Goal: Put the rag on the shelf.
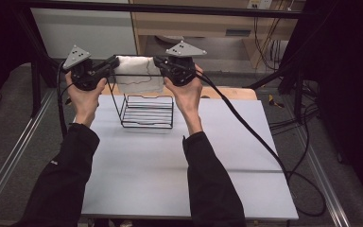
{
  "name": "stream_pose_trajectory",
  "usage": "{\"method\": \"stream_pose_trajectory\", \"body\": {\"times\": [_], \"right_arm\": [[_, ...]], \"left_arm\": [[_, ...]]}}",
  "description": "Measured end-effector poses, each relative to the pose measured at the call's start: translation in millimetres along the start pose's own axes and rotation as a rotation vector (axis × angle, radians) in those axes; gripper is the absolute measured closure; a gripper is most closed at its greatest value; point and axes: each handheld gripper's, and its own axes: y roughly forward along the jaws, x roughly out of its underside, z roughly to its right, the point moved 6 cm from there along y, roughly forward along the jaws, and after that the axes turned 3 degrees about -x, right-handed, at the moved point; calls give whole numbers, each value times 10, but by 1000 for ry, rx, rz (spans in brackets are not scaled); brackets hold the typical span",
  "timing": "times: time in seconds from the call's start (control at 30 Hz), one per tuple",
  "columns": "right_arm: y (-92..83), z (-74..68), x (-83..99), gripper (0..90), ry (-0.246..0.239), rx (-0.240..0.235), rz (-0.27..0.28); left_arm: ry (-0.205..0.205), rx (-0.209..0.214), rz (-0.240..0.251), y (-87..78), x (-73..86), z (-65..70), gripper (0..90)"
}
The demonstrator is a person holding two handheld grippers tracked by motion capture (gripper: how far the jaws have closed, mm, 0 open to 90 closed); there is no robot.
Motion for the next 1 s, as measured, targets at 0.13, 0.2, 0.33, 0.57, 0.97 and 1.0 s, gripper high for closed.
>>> {"method": "stream_pose_trajectory", "body": {"times": [0.13,0.2,0.33,0.57,0.97,1.0], "right_arm": [[-35,-26,-3,846,-13,-1,3],[-50,-31,-4,846,-18,0,8],[-81,-61,19,845,-20,-13,1],[-146,-129,77,844,-29,-32,-17],[-197,-231,231,842,-26,-71,-72],[-197,-236,244,842,-27,-74,-76]], "left_arm": [[7,3,4,-30,-11,23,839],[13,6,4,-47,-10,34,839],[21,13,3,-92,14,46,836],[49,18,-15,-179,61,91,830],[29,37,-64,-276,217,141,822],[32,38,-69,-279,228,141,822]]}}
